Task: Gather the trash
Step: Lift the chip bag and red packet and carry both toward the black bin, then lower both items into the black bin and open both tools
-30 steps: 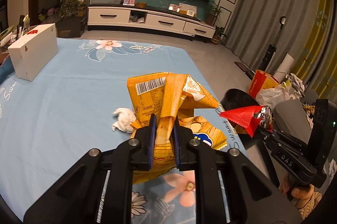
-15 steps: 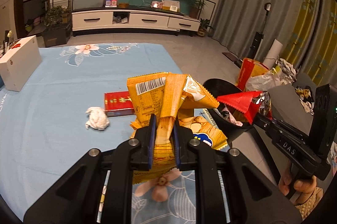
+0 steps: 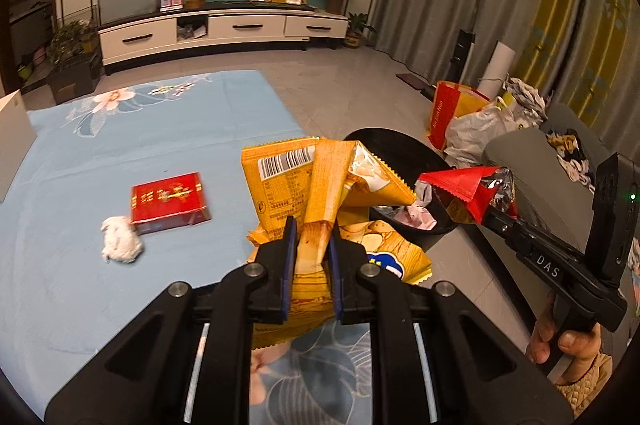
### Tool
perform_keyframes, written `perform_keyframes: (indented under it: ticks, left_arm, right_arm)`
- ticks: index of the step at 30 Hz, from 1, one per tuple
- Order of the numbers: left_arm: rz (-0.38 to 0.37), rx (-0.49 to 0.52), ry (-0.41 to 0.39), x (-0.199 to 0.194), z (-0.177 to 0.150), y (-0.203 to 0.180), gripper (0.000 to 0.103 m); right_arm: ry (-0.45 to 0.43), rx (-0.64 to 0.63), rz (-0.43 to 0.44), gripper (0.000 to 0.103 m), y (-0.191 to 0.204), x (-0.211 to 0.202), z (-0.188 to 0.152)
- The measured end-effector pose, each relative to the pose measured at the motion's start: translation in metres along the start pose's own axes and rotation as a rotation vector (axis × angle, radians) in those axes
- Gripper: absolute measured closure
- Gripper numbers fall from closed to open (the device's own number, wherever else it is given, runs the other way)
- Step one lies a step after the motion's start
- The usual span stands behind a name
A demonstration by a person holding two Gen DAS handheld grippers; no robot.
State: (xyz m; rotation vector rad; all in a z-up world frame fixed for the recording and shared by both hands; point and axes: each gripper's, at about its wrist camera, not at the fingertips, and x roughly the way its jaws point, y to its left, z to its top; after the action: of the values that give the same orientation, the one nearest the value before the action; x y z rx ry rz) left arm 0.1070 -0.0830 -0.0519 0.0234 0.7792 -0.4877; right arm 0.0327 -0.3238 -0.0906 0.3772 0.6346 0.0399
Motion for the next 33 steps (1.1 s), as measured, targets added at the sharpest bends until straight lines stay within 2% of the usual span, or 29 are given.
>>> perform_keyframes:
  ticks: [16,23,33]
  left_arm:
    - [-0.061,0.098,0.007,0.047,0.025,-0.041,0.087]
    - [-0.087,0.129,0.034,0.074,0.033,-0.055,0.087]
    - [-0.084,0.169,0.077,0.116,0.046,-0.071,0.087]
  right_arm:
    - [-0.007,0.088,-0.059,0.096,-0.041,0.011,0.004]
    - [-0.008,0.120,-0.092,0.096,-0.056,0.019,0.006]
    - [-0.022,0.128,-0.159,0.096,-0.073,0.033,0.015]
